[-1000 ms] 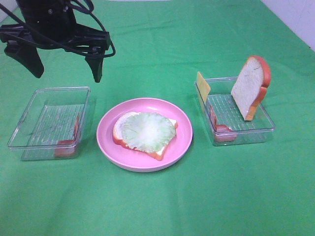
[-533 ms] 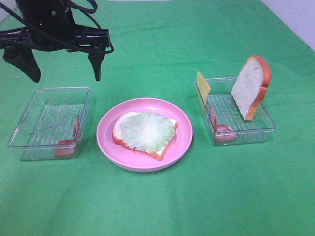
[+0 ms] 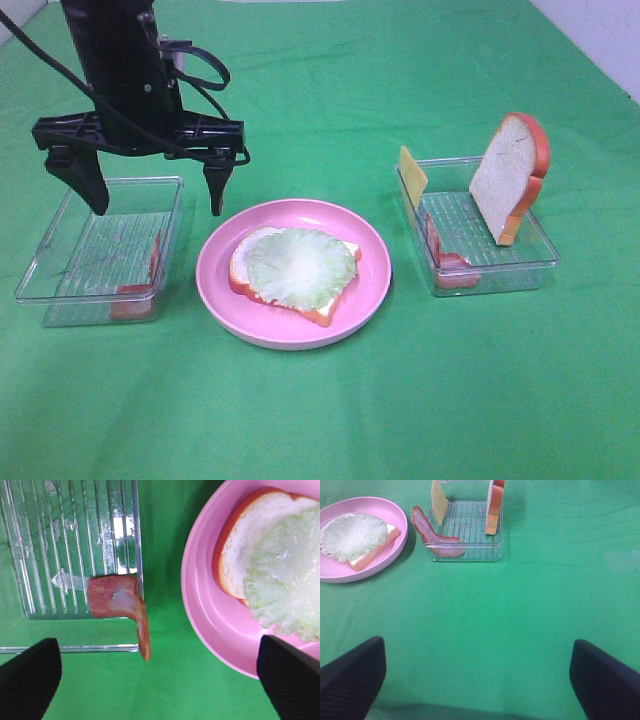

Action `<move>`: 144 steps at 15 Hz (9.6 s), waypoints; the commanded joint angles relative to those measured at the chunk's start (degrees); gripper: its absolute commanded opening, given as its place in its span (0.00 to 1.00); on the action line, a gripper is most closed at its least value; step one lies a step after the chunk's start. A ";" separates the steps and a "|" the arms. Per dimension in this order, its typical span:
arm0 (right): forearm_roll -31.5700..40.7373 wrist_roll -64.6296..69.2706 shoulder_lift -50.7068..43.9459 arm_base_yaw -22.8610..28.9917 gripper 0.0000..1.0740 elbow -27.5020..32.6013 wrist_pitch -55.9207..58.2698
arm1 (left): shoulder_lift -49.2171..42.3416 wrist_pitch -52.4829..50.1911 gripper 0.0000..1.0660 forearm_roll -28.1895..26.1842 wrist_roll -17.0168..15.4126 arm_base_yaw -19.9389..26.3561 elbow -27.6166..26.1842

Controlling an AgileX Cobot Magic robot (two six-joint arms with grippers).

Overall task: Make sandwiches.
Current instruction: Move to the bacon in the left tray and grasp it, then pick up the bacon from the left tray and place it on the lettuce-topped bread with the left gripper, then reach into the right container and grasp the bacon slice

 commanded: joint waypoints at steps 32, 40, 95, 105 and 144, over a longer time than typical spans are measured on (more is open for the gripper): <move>-0.23 0.00 -1.83 -0.23 0.89 0.29 -0.57 | 8.65 3.50 0.37 0.74 1.66 -0.29 1.38; -0.23 0.00 -1.83 -0.23 0.89 0.29 -0.57 | 8.65 5.79 0.00 2.18 1.43 -0.29 1.38; -0.17 0.00 -1.78 -0.23 0.89 0.29 -0.57 | 14.90 -1.32 0.00 -14.78 25.84 -3.61 -15.24; -0.17 0.00 -1.78 -0.23 0.89 0.29 -0.57 | 14.90 -2.98 0.87 -11.97 24.64 -3.61 -15.24; -0.17 0.00 -1.78 -0.23 0.89 0.29 -0.57 | -95.68 -5.50 0.95 0.92 26.13 22.57 62.85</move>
